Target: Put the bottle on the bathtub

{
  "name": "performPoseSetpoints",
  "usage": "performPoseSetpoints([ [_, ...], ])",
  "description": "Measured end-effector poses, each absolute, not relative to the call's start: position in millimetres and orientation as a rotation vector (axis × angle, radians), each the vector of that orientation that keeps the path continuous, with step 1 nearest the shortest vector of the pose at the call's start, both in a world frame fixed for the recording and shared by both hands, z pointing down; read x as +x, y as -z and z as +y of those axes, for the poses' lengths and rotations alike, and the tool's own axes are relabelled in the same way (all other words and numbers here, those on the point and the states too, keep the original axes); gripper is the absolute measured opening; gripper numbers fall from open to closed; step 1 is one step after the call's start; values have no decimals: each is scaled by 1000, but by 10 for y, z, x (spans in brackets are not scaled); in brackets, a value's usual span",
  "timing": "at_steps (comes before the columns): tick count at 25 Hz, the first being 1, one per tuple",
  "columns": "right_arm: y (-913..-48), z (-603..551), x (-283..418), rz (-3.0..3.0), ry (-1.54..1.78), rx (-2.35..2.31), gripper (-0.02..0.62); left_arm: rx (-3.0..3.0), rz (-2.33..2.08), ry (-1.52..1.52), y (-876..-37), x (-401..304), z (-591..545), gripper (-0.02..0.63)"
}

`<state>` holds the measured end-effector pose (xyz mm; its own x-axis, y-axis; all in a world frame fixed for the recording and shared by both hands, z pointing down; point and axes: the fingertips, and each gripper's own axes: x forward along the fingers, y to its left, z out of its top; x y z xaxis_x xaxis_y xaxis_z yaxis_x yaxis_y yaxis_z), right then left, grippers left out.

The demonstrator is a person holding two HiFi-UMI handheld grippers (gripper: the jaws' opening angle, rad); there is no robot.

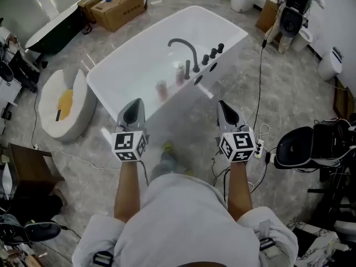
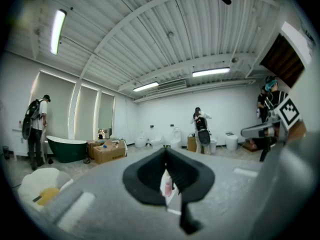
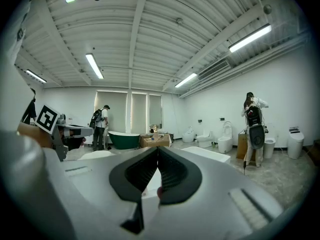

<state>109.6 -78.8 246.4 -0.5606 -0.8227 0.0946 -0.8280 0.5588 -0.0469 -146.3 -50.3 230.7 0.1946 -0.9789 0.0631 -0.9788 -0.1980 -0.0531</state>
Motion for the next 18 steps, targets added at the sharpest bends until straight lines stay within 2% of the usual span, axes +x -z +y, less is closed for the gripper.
performPoseSetpoints([
  [18,-2421,-744,1206,-2716,-92,1466,3,-2420,1972,118,-2266,-1367,-457,-3],
])
